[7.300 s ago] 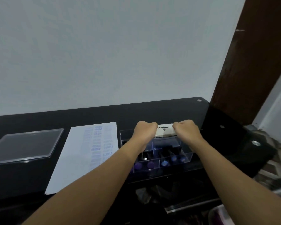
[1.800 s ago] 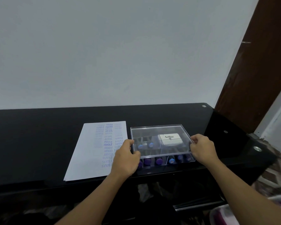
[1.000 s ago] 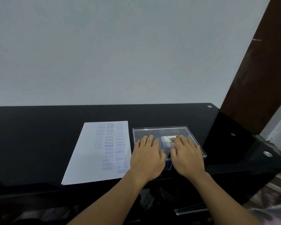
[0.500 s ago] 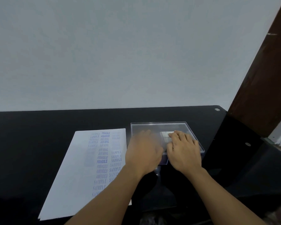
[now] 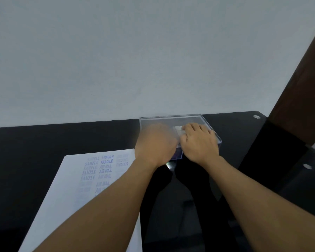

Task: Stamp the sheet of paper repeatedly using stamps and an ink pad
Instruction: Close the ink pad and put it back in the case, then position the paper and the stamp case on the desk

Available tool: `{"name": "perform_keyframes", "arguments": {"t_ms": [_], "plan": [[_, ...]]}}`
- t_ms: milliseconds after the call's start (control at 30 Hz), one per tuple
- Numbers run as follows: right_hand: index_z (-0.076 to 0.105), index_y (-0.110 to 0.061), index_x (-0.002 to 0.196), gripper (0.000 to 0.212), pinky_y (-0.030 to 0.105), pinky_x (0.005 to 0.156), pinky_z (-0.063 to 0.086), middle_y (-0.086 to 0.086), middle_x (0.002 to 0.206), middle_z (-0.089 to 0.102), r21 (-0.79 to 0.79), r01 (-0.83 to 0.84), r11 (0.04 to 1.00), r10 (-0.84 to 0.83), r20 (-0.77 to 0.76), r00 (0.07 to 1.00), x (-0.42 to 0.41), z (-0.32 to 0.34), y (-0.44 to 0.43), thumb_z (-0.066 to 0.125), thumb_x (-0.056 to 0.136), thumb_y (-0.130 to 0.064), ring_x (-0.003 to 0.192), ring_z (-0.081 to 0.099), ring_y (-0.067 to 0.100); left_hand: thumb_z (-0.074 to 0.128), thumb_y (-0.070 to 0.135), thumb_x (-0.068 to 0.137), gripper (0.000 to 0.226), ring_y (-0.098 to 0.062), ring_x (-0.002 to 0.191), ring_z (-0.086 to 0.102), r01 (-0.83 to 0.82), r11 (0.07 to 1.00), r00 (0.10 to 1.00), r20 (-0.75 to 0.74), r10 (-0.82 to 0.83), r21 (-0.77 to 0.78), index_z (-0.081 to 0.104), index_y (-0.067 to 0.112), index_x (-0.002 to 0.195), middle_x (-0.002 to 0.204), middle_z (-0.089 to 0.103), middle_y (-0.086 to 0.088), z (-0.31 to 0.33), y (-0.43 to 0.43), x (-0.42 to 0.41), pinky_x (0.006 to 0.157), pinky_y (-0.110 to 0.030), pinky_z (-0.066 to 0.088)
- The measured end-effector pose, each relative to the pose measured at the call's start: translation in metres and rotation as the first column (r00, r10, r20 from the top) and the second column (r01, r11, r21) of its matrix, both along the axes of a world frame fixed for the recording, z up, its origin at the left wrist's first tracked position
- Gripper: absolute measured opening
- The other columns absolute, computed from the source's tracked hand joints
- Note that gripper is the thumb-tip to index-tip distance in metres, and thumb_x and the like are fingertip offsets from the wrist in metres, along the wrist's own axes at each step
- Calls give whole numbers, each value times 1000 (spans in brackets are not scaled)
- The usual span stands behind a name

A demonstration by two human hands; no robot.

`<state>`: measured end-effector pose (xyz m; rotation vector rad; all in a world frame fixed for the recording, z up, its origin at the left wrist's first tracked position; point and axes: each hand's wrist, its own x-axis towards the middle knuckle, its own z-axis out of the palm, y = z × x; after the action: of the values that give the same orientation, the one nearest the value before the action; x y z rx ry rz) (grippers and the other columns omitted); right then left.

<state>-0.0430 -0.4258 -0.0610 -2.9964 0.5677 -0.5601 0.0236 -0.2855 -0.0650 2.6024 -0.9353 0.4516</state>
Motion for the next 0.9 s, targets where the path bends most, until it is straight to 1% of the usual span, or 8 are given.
{"name": "perform_keyframes", "arguments": {"t_ms": [267,400,500,633,733,800,833,900], "plan": [[58,-19,129,46,40,96,37,1,135,58,5,-14,1000,14,4,1000,38,-2,-14,30,97,-34,122,51,23,34,39,92,41,-20,111,52,-21,1000,1000,-11,21,20,57,16,115,122,61,0,-1,-14,34,93,-37,39],[59,-17,128,40,40,95,38,2,135,58,1,-23,1000,23,18,1000,42,-2,-17,35,100,-31,122,52,22,33,39,93,43,-21,112,52,-24,1000,1000,-7,24,19,56,16,120,125,60,-1,-2,-16,37,94,-37,39],[58,-17,130,41,41,95,37,3,137,57,-4,-25,1000,25,10,1000,42,-2,-17,34,100,-31,122,51,23,33,39,93,43,-22,110,50,-28,999,1000,-6,28,28,57,15,119,124,58,-3,-2,-15,37,93,-38,40],[60,-16,133,51,42,98,36,6,136,52,-21,-17,1000,18,32,999,37,-3,-13,28,98,-33,124,45,26,33,38,94,43,-24,105,43,-54,997,998,23,53,55,60,13,115,117,50,-8,1,-13,36,89,-37,41],[59,-16,135,47,43,99,35,8,131,51,-9,-14,1000,15,12,1000,35,-1,-13,31,101,-31,122,44,27,33,39,96,44,-25,111,41,-10,997,998,-53,14,70,58,14,122,123,48,-8,6,-9,35,94,-39,41],[59,-15,135,46,45,101,35,8,132,51,9,-21,1000,21,-12,1000,33,1,-13,31,102,-31,124,44,27,32,41,98,47,-26,117,41,22,997,986,-164,-8,79,58,14,127,127,48,-8,15,-7,37,100,-41,41],[59,-15,134,44,45,102,35,8,133,51,15,-18,1000,18,-31,999,32,3,-12,32,103,-31,125,44,28,33,42,98,47,-27,117,43,40,996,971,-238,-20,80,59,14,126,127,49,-8,21,-6,39,100,-42,41],[59,-15,129,43,46,105,33,8,133,52,38,-13,999,16,-99,995,28,9,-9,30,103,-33,124,46,28,36,44,95,44,-28,113,51,86,993,925,-377,-51,77,60,14,116,126,56,-8,35,3,39,97,-43,44]]}}
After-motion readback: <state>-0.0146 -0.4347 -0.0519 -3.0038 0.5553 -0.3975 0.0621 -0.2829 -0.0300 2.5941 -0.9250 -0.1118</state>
